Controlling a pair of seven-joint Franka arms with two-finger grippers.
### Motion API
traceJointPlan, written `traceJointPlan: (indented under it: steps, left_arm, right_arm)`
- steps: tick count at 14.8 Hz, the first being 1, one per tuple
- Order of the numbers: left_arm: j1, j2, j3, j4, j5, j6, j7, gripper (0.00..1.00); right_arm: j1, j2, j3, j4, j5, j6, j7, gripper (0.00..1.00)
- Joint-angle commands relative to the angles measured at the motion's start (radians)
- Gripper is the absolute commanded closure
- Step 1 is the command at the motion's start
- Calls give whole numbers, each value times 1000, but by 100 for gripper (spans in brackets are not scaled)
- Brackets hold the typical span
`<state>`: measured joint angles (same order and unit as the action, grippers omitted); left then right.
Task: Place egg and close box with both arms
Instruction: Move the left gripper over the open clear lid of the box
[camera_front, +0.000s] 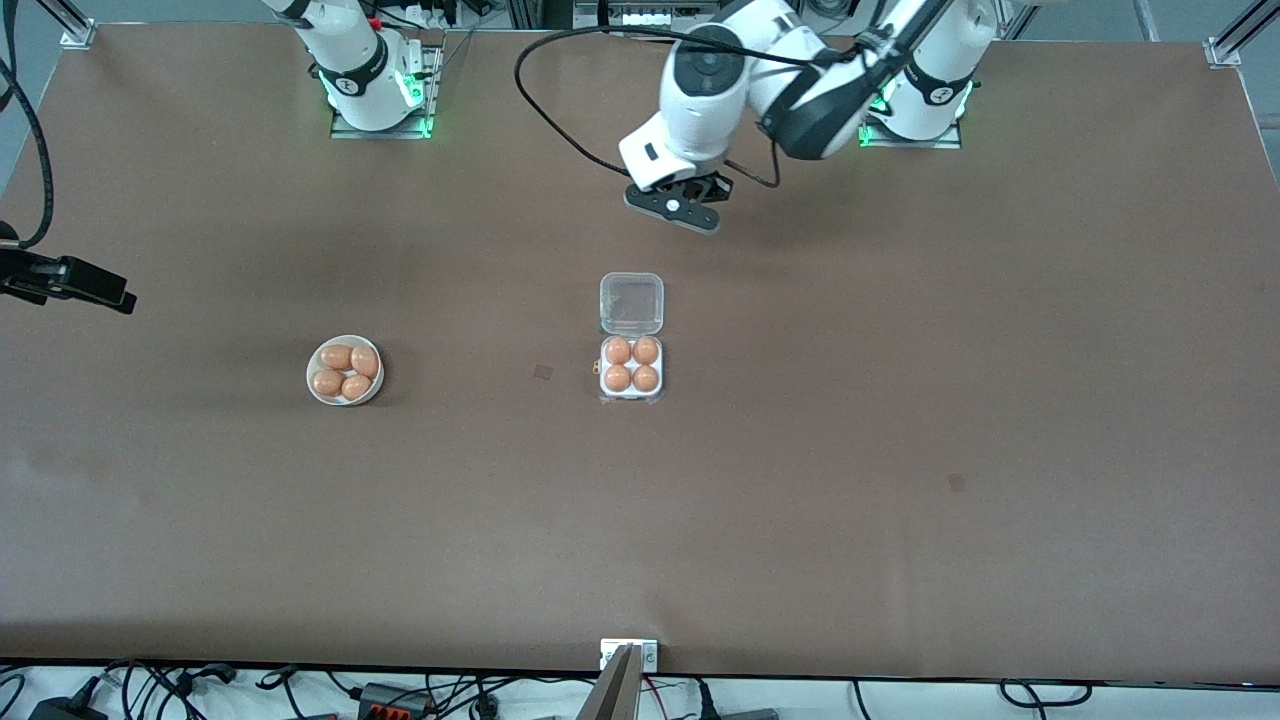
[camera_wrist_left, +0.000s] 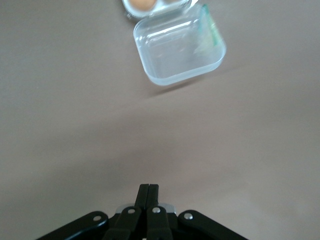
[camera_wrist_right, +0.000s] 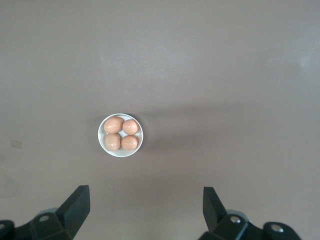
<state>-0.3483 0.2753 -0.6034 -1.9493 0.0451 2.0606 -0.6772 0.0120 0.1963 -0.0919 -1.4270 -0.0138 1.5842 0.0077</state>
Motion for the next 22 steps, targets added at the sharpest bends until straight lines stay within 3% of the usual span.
traceJointPlan:
  steps: [1, 4, 6, 10, 15, 19, 22]
  left_arm:
    - [-72, 103, -1, 10, 165, 91, -192, 99]
    - [-95, 197, 1, 21, 260, 197, -269, 99]
    - [-112, 247, 1, 29, 367, 220, -347, 99]
    - [-124, 369, 1, 102, 597, 248, -514, 99]
    - [-121, 446, 19, 190, 732, 263, -535, 99]
    - [-95, 443, 27, 205, 797, 263, -536, 99]
    - [-68, 446, 30, 282, 826, 262, -524, 98]
  right_arm:
    - [16, -102, -19, -160, -1, 91, 3, 0]
    - [31, -211, -19, -334, -2, 183, 6, 0]
    - [31, -242, -19, -375, -2, 183, 11, 0]
    - [42, -236, -17, -337, -3, 174, 6, 0]
    - [52, -227, -16, -316, -2, 169, 5, 0]
    - [45, -222, -20, -311, -6, 174, 3, 0]
    - [52, -222, -16, -311, -6, 171, 8, 0]
